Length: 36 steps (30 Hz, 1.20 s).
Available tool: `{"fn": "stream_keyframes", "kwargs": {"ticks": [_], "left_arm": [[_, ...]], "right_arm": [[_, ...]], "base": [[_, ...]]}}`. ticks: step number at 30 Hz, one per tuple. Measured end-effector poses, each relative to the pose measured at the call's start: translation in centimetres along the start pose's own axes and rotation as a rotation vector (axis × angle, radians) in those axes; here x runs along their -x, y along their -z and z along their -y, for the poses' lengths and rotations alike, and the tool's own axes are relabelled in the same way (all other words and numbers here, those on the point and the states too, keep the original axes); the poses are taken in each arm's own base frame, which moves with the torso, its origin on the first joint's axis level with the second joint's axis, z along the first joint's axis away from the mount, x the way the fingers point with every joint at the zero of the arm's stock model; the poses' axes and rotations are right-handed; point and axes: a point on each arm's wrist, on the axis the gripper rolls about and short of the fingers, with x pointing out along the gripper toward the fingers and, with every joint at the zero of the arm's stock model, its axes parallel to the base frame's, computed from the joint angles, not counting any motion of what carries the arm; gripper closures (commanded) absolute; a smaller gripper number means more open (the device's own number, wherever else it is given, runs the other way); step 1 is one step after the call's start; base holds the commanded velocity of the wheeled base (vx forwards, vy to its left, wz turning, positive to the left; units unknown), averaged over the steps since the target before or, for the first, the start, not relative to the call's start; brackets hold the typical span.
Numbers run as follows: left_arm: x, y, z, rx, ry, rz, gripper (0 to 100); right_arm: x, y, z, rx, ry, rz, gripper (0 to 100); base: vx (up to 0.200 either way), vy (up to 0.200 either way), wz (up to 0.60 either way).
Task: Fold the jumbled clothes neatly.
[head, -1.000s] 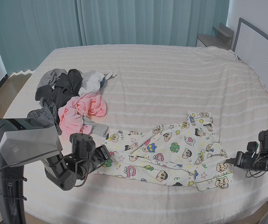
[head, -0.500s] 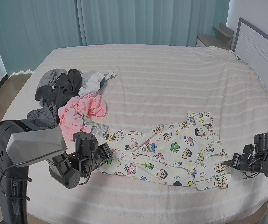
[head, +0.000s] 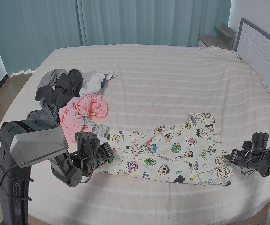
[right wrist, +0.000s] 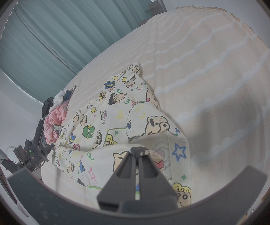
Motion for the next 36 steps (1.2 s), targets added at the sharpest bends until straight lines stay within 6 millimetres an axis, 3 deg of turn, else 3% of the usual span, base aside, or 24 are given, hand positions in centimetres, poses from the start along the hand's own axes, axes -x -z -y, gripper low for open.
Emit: {"fn": "stream_keyframes", "kwargs": {"ticks": [16,17,29,36], "left_arm": [[-0.9,0.3,-0.4,0.001,-0.02,0.011,100],[-1.0,0.4,-0.4,0.0,-0.02,0.01,0],[-0.7,0.1,-0.4,0.003,-0.019,0.021,0],[0.9,-1.8,-0.4,0.007,-0.022,0.06,0]], "right_arm": [[-3.1,-0.3,1.0,0.028,0.035,0.085,100],[-3.2,-0.3,1.1,0.028,0.036,0.083,0],[-3.5,-0.8,1.0,0.032,0.025,0.115,0],[-2.1,-1.9,1.2,0.022,0.035,0.167,0]], "base": [[0.0,0.0,0.0],[0.0,0.0,0.0],[0.0,0.0,0.0],[0.0,0.0,0.0]]}}
